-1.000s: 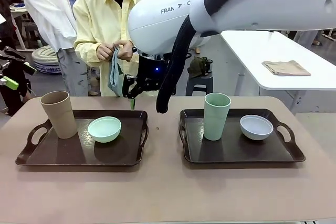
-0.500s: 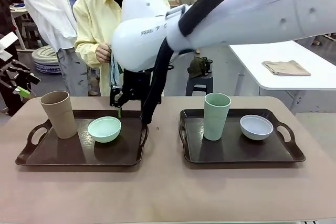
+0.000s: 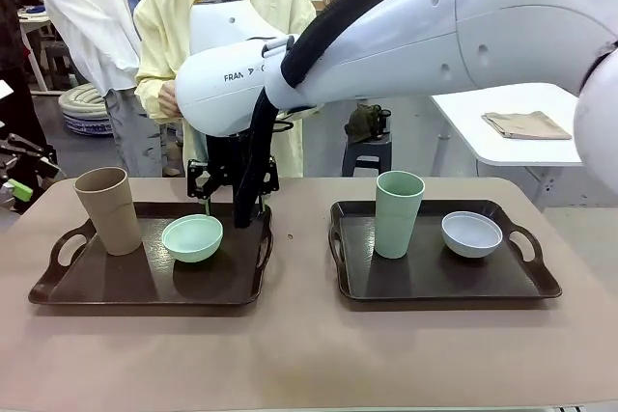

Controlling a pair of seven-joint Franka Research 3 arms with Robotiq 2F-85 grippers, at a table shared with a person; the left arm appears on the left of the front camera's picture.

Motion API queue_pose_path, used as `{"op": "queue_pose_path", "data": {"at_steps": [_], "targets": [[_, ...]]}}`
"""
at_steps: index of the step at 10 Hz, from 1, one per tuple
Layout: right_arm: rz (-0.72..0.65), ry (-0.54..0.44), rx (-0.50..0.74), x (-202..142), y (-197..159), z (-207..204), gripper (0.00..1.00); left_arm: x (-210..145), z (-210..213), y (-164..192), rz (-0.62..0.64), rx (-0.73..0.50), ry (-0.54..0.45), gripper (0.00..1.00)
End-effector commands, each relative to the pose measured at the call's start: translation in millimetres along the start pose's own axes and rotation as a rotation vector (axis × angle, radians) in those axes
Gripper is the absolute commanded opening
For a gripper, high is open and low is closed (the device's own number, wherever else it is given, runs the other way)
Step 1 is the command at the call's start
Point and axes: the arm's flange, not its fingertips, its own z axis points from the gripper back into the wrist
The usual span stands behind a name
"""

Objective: Set up a tray with a mat and arrange the tableware.
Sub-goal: Pick up the Picnic Bowl and Reusable plastic cup from the Handle tray in front of the human's position and hold them in the air.

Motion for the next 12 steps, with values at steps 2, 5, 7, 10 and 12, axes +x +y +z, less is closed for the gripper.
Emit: {"op": "queue_pose_path", "data": {"at_steps": [2, 5, 7, 10, 12], "targets": [[-0.025, 0.019, -0.001, 11, 8, -11, 1.0, 8, -38, 1, -0.031, -0.062, 0.002, 1.0], [-0.012, 0.025, 0.007, 15, 7, -22, 1.0, 23, -69, -1, -0.034, -0.027, -0.037, 1.0], [-0.002, 0.028, 0.011, 13, 6, -24, 1.0, 21, -74, -1, -0.046, -0.012, -0.018, 1.0], [-0.006, 0.027, -0.001, 12, 6, -25, 1.0, 19, -72, 5, -0.031, -0.038, -0.008, 1.0], [-0.006, 0.027, -0.001, 12, 6, -25, 1.0, 19, -72, 5, -0.031, -0.038, -0.008, 1.0]]}}
